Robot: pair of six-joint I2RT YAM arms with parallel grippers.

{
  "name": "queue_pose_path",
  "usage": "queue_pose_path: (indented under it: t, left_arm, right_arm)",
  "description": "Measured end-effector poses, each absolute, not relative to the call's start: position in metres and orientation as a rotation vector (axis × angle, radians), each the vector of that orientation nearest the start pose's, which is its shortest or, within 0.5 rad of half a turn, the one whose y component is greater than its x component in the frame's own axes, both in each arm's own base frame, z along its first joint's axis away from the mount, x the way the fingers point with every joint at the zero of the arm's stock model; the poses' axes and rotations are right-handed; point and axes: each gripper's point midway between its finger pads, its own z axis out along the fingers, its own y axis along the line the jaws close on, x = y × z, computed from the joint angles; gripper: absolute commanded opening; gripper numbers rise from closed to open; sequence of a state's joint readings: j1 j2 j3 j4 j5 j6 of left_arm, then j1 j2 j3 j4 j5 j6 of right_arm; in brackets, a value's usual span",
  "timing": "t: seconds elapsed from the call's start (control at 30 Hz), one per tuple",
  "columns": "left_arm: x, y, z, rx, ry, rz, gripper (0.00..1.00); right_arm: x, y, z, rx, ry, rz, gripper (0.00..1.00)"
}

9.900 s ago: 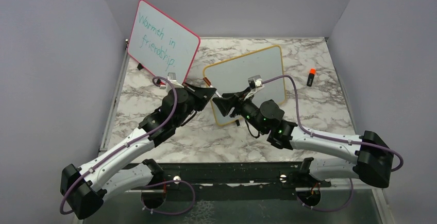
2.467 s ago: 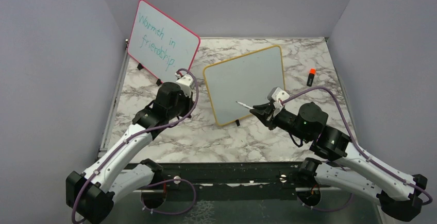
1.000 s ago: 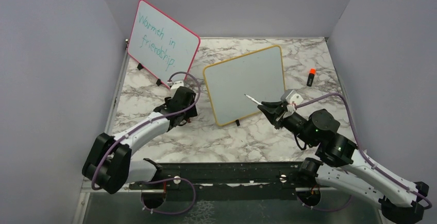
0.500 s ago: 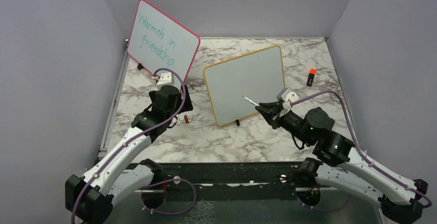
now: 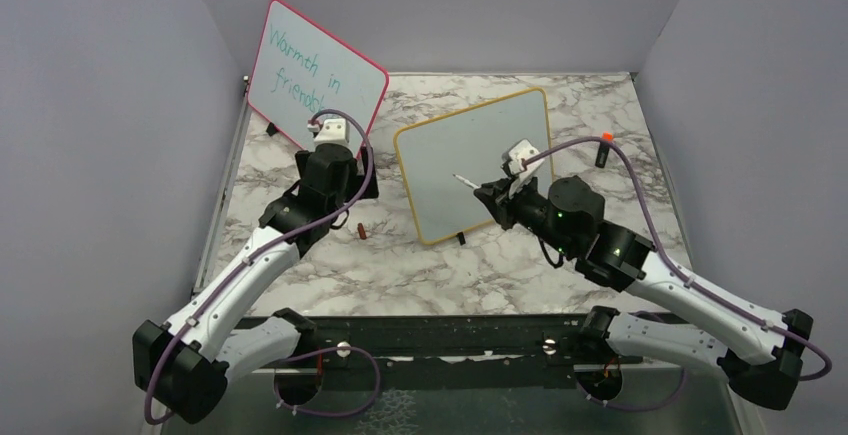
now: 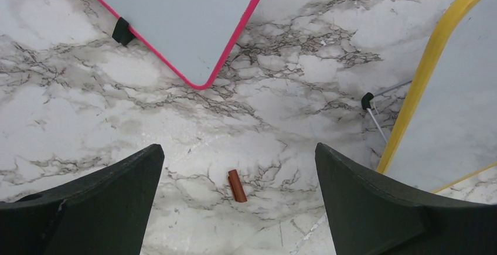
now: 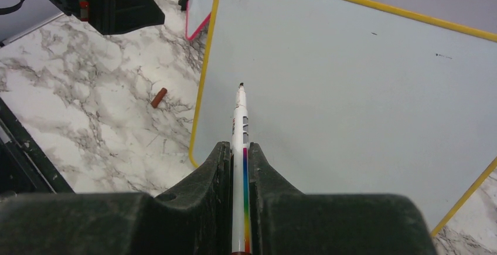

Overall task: Write a sentence on the whiteboard
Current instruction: Place the pen cap at the center of the board, then write a sentence on the whiteboard.

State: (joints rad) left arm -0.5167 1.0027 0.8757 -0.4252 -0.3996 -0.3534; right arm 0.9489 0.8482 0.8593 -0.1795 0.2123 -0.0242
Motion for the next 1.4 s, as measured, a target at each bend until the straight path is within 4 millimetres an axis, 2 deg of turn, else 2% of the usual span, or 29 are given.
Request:
queue_pose_path:
  t: [0.1, 0.27, 0.37, 0.57, 0.8, 0.93, 1.07, 1.27, 1.4]
  left_arm:
    - [0.311, -0.108, 0.208, -0.053, 2.075, -0.108, 0.99]
    - [0.341, -0.105, 0.230, -0.083, 2.030, -0.177, 0.99]
    - [0.351, -0.105, 0.241, -0.083, 1.990, -0.253, 0.99]
    - [0.360, -0.121, 0.263, -0.016, 1.904, -0.415, 0.99]
    - [0.359, -0.141, 0.277, 0.104, 1.827, -0.575, 0.97]
    - [0.355, -0.152, 0.281, 0.172, 1.799, -0.648, 0.96]
    - [0.357, -0.167, 0.273, 0.225, 1.812, -0.758, 0.83]
    - [0.367, -0.185, 0.252, 0.274, 1.875, -0.909, 0.73]
    - [0.373, -0.198, 0.258, 0.324, 1.865, -0.995, 0.68]
  right_arm:
    - [0.230, 0.252, 0.286, -0.688, 1.659, 0.470, 0.00]
    - [0.248, 0.270, 0.282, -0.692, 1.701, 0.429, 0.01]
    - [0.256, 0.277, 0.282, -0.688, 1.714, 0.411, 0.00]
    - [0.263, 0.286, 0.302, -0.644, 1.708, 0.438, 0.00]
    - [0.263, 0.286, 0.302, -0.626, 1.715, 0.447, 0.01]
    - [0.264, 0.283, 0.301, -0.618, 1.714, 0.431, 0.01]
    - [0.263, 0.279, 0.302, -0.607, 1.709, 0.423, 0.00]
    - [0.259, 0.274, 0.303, -0.599, 1.697, 0.430, 0.01]
    - [0.259, 0.271, 0.297, -0.602, 1.706, 0.421, 0.01]
